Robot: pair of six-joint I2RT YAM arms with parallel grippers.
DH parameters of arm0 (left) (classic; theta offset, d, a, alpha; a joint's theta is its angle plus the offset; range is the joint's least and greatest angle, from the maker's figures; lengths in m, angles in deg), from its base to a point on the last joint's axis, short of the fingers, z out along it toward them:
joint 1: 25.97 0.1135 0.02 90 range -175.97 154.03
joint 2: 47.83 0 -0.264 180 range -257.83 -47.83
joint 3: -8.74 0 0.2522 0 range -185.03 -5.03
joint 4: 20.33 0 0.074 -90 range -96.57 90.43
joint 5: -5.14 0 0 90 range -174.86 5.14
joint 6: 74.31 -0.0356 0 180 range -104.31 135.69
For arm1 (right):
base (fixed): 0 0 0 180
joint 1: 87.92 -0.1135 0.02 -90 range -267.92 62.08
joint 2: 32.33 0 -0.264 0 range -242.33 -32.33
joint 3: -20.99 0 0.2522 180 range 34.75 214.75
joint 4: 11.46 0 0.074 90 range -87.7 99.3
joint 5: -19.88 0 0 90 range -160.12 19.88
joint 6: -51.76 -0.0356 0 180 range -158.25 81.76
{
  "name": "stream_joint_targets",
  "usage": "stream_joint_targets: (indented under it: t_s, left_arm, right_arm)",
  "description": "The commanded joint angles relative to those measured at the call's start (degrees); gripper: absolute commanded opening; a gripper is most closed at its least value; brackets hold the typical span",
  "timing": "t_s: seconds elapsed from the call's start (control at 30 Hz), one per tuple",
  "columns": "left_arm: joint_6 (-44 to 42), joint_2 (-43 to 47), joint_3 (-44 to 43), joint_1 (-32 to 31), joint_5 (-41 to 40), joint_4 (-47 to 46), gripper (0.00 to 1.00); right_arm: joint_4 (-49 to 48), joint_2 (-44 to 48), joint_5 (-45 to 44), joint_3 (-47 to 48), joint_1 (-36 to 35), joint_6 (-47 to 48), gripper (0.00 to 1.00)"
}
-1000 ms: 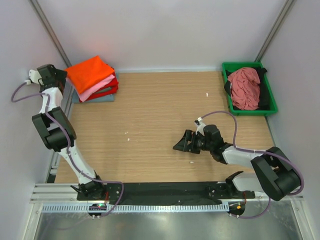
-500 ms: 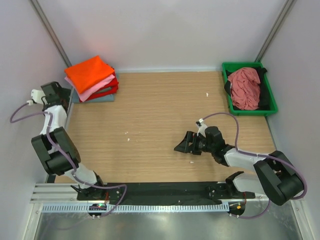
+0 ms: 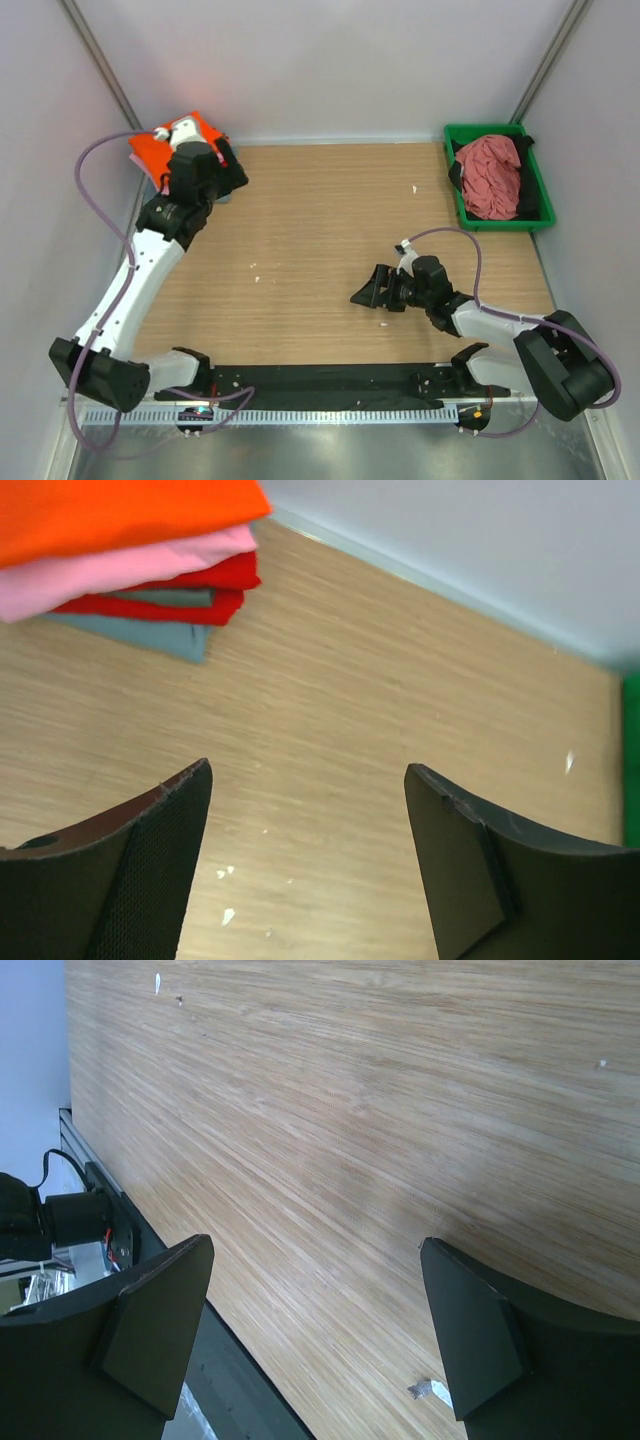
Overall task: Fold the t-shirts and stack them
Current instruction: Reset both grippers
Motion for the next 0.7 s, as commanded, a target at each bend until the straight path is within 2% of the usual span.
stream_joint_targets:
  t_s: [0.0, 0.07, 0.1, 0.17, 0.2, 0.3, 0.4, 0.43, 0.47, 0.57, 0.67]
  left_arm:
    - [-17.07, -0.91, -9.51, -11.07, -8.91, 13.55, 0.77]
    - [-25.24, 0.31, -9.61, -16.81, -15.65, 13.14, 0.75]
    - [-27.96, 2.41, -8.65, -21.45, -17.26, 10.27, 0.75]
    - [-33.94, 5.31, -5.23, -26.13, -21.47, 5.34, 0.78]
    - [-35.27, 8.46, -0.25, -28.5, -17.92, -0.34, 0.79]
    - [-36.34, 12.53, 9.94, -29.75, -10.1, -10.28, 0.82]
    - [-32.66, 14.12, 12.71, -29.93, -2.97, -12.96, 0.87]
    - [-31.78, 13.42, 12.19, -29.84, -0.34, -13.14, 0.92]
    - [-29.68, 12.55, 11.58, -29.84, -0.22, -13.23, 0.99]
    - [-27.55, 7.81, 7.89, -29.93, -5.39, -10.69, 1.0]
    - [-27.11, 1.56, 1.57, -29.93, -6.11, -2.98, 1.0]
  right_arm:
    - [1.81, 1.21, -2.07, -0.71, -0.53, 0.76, 0.92]
    - [2.34, 2.17, -2.59, -0.8, -0.71, 0.76, 0.92]
    - [2.78, 2.7, -2.95, -0.88, -0.8, 0.68, 0.92]
    - [3.31, 3.93, -3.47, -1.23, -1.06, 0.41, 0.93]
    - [3.4, 4.46, -3.39, -1.41, -1.06, 0.5, 0.93]
    - [4.8, 6.92, -4.97, -2.02, -1.06, -0.11, 0.95]
    - [5.59, 9.99, -6.28, -3.08, -1.06, -1.26, 0.95]
    - [6.2, 11.13, -6.98, -3.34, -1.06, -1.78, 0.96]
    - [6.82, 12.1, -7.6, -3.43, -1.06, -2.05, 0.96]
    - [10.76, 17.55, -10.67, -3.61, -1.06, -3.1, 0.96]
    - [15.77, 25.54, -14.28, -3.43, -1.15, -4.33, 0.97]
